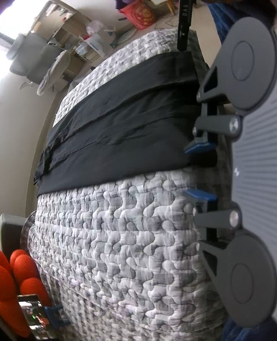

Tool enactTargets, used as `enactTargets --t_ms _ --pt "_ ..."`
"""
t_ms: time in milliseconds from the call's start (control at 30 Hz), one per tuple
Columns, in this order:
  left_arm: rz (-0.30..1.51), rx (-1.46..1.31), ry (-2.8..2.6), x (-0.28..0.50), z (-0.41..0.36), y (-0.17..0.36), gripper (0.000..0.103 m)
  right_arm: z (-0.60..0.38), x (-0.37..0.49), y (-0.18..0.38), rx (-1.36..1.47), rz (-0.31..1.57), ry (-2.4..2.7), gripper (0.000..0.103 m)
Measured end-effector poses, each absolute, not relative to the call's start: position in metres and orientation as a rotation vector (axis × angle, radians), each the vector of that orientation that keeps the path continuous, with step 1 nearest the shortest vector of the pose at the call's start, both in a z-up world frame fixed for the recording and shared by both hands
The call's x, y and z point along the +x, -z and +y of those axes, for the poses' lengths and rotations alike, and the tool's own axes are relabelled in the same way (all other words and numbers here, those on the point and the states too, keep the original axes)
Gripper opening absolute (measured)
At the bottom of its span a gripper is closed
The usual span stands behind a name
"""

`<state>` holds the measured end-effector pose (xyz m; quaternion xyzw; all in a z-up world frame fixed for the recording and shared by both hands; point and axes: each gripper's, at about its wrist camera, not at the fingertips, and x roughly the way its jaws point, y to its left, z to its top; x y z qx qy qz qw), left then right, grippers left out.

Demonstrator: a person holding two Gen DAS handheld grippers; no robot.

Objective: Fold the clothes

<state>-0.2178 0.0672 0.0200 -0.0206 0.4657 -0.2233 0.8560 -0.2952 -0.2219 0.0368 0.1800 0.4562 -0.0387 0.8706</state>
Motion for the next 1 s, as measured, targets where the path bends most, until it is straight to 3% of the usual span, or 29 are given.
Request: enactTargets --t_ms 267,433,600,667,700,767,1000 --pt "1.057 -0.238 0.543 -0.213 0.078 -0.006 0.041 -0.24 -0.291 -0.027 0.539 0.967 0.041 0.033" --pt "1.078 -0.281 0.582 -0.212 0.074 0.001 0.041 -0.24 -0.291 -0.026 0.55 0.968 0.016 0.043" --pt "1.082 -0.299 0.61 -0.211 0.067 0.003 0.037 -0.24 -0.289 -0.024 0.559 0.969 -0.017 0.045" --pt "1.099 -0.304 0.618 -0.21 0.064 0.005 0.019 -0.238 -0.288 -0.024 0.556 0.97 -0.037 0.029" --pt "1.108 -0.305 0.621 -0.211 0.062 0.005 0.015 -0.236 -0.288 -0.024 0.549 0.971 -0.046 0.009" --pt "1.114 -0.299 0.615 -0.212 0.06 0.002 0.005 -0.236 -0.289 -0.025 0.548 0.963 -0.055 0.007" --pt "1.112 -0.25 0.559 -0.22 0.059 -0.018 0.003 -0.244 -0.31 -0.047 0.64 0.872 -0.112 0.005"
